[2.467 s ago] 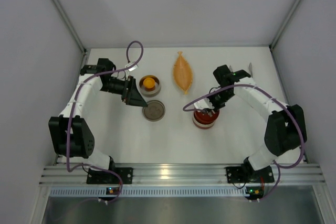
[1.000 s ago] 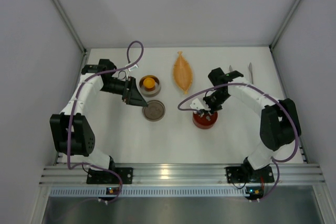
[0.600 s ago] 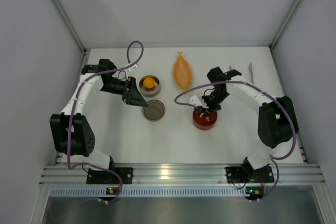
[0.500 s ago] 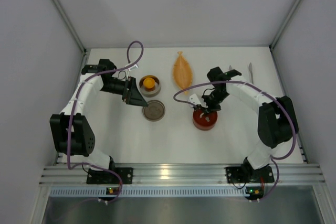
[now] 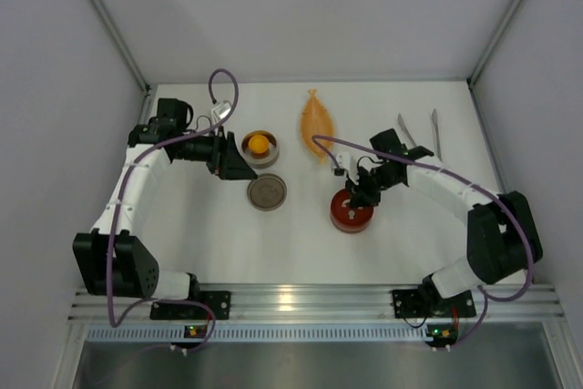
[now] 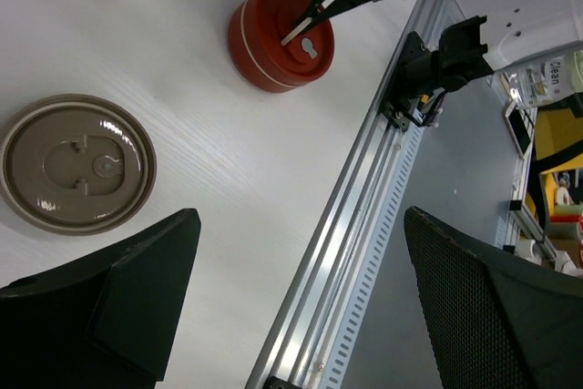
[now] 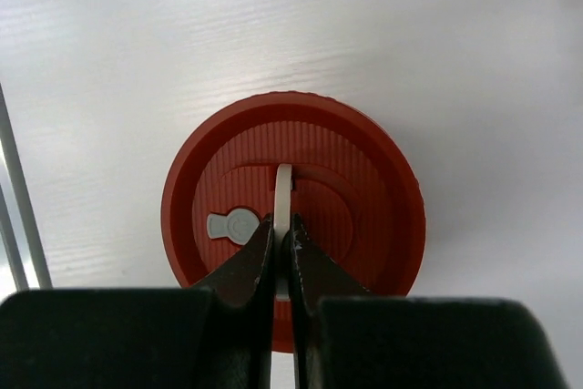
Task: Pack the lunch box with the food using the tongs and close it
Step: Close the box lid on the packing box.
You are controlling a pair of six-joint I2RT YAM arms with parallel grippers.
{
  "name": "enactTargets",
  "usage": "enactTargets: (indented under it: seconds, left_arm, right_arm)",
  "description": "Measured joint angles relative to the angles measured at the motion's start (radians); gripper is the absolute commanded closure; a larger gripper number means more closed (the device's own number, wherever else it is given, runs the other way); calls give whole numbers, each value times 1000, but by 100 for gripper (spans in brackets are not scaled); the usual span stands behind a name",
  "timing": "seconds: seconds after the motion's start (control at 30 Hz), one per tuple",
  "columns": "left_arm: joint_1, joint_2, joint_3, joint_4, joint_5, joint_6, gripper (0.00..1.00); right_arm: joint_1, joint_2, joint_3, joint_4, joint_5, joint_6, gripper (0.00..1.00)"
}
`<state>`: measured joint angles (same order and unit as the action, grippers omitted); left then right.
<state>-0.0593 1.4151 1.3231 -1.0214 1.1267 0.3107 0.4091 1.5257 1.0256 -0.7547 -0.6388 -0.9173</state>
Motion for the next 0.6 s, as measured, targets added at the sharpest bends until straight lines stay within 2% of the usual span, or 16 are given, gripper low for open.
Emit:
enactTargets:
  seconds: [0.2,0.33,0.47,0.6]
  left_arm:
    - [2,-72,-84,175,-71,-175,2]
    - [4,-77,-91,245,-98,-244,2]
    - [5,-78,-97,284,-122,-274,2]
    - [5,-79,-122,296,-151,-283,2]
  right_arm:
    - [-2,-182,-225,269,32,422,100]
    - [16,-216,-273,370,116,672,100]
    - [85,-213,-273,434,248,843,100]
    - [161,-226,-290,478,326,924,100]
